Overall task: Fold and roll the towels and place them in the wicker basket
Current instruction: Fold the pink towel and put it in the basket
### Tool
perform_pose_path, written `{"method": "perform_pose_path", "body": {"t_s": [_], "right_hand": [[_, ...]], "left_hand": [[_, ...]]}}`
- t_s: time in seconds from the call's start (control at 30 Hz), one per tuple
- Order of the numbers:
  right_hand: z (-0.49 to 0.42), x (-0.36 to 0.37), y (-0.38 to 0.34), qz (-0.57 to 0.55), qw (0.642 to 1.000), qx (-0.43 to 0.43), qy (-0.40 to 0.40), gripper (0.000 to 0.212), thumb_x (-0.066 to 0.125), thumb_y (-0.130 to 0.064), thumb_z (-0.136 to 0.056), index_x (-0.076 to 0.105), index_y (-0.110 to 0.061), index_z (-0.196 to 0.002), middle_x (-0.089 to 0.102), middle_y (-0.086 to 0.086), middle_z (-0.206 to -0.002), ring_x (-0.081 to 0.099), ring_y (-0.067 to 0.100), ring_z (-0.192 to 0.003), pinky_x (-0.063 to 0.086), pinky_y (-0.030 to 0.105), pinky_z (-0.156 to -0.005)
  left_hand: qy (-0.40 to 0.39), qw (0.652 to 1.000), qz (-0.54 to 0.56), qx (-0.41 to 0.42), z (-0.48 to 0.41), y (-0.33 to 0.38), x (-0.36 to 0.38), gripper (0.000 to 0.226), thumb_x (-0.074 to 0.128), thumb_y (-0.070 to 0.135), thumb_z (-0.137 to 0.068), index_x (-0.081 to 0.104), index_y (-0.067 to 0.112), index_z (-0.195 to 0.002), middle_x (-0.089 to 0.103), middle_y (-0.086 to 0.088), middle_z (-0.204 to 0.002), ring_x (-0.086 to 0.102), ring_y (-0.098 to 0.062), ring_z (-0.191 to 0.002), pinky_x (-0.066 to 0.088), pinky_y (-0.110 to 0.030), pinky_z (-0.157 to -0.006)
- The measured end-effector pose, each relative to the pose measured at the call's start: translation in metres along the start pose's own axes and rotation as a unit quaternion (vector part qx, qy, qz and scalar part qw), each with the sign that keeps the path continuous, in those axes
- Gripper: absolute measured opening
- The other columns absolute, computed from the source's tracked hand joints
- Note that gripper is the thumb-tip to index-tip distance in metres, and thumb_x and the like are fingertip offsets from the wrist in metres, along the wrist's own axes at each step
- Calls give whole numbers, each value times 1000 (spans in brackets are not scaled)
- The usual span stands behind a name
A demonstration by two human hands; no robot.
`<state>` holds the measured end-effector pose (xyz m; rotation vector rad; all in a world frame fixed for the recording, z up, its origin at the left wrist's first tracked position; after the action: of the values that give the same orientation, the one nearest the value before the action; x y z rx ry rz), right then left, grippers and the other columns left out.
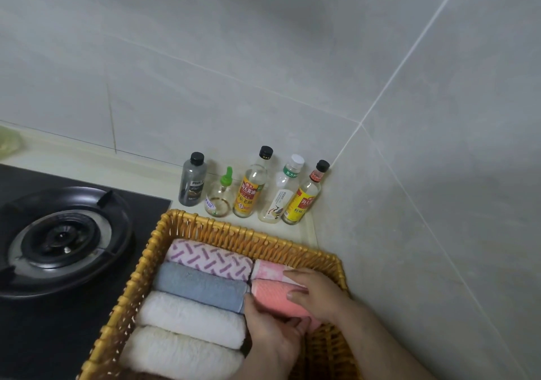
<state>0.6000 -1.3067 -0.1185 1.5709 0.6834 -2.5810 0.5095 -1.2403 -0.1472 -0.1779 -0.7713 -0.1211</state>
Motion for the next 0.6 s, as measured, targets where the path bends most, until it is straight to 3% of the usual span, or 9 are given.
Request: {"method": "perform_pose_path", "body": {"t_s": [0.1, 0.23, 0.43, 0.6], "right_hand": [[-6, -3, 4, -9, 1000, 21, 10, 64, 72, -38, -85, 48, -29, -143, 44, -6, -149, 41, 10, -136, 27, 21, -114], [-18, -7, -2, 42, 999, 4, -7, 69, 74, -48, -79, 46, -41, -141, 50, -11, -144, 47, 15, -131, 36, 31, -111], [-23, -1, 4, 30, 999, 0, -19, 69, 75, -43, -81, 47, -30, -143, 43, -10, -121, 47, 15, -123, 32, 24, -110], [-20, -2, 4, 14, 1000, -9, -2, 65, 74, -39, -83, 49, -29, -142, 42, -11, -117, 47, 12, -120, 32, 22, -109]], "left_hand": [[22, 1000, -1, 17, 1, 1, -1, 82, 37, 72, -86, 33, 21, -149, 38, -18, -148, 34, -47, -135, 26, -62, -111], [35, 999, 9, 18, -1, 3, -3, 80, 37, 72, -87, 32, 23, -150, 37, -18, -149, 31, -47, -137, 23, -63, -112], [10, 999, 40, 29, -2, 6, -1, 72, 37, 67, -90, 41, 20, -144, 46, -16, -142, 40, -43, -132, 28, -66, -108], [5, 996, 69, 57, -1, 8, 0, 62, 38, 60, -94, 47, 17, -137, 55, -15, -119, 48, -39, -123, 30, -65, -107]]}}
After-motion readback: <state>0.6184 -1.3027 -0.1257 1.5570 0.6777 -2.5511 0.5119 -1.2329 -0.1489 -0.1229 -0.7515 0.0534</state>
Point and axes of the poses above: each hand's wrist, its own z-axis away from the middle knuckle, its own x-axis out of the palm, y = z × x, the point moved 6 cm from there along -z, towards the middle knuckle
